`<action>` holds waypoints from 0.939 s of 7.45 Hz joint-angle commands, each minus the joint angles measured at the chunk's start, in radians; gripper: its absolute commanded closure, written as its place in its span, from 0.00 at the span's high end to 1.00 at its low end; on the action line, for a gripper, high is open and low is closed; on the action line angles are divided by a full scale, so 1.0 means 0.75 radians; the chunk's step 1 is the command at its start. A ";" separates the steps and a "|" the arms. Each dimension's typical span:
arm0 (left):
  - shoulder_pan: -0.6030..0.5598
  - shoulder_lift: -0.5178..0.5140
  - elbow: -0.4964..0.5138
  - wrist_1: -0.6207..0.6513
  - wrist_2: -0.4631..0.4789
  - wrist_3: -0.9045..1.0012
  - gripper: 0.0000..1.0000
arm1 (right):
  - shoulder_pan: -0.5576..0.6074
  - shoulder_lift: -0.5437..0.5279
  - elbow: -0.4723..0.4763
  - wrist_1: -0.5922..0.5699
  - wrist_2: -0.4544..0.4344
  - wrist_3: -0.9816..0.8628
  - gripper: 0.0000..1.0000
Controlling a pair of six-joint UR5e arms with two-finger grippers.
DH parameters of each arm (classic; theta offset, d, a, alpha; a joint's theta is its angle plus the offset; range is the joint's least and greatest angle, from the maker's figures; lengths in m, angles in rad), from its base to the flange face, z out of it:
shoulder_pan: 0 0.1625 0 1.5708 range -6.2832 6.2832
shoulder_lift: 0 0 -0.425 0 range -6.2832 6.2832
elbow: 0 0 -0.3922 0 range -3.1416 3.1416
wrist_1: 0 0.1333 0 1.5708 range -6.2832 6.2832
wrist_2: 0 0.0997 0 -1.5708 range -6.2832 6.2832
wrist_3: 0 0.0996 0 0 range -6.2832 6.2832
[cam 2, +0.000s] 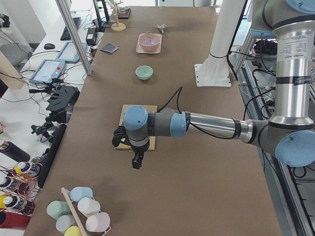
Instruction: Put spoon and ice into bowl
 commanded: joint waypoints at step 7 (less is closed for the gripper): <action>0.006 -0.185 0.057 -0.239 -0.005 -0.036 0.99 | -0.036 -0.001 0.015 0.556 0.087 0.013 1.00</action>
